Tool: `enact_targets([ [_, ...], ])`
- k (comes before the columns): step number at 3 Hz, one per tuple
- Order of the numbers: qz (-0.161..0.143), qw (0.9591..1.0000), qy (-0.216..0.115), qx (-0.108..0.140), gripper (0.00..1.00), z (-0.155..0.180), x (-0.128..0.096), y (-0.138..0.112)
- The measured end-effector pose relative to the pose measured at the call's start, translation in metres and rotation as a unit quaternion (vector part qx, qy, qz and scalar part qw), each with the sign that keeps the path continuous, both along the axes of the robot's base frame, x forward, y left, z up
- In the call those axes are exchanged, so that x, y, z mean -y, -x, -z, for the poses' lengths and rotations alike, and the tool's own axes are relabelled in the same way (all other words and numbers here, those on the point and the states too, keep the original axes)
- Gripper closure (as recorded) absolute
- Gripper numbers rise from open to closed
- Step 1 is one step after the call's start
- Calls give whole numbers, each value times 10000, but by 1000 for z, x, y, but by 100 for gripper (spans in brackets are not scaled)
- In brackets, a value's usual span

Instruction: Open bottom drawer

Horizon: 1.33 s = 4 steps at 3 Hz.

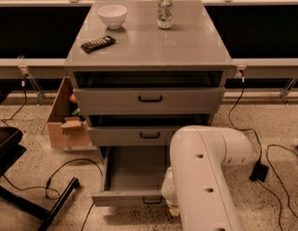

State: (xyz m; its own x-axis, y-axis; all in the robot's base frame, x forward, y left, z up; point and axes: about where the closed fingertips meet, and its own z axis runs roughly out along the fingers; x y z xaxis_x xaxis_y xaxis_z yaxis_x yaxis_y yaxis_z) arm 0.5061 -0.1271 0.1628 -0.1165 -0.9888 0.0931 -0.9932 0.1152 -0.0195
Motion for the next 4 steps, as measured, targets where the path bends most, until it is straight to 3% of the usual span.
enact_targets([
  [2,0,10000,0,0,96,-13,0,-2],
  [4,6,10000,26,-1,100,-19,0,-1],
])
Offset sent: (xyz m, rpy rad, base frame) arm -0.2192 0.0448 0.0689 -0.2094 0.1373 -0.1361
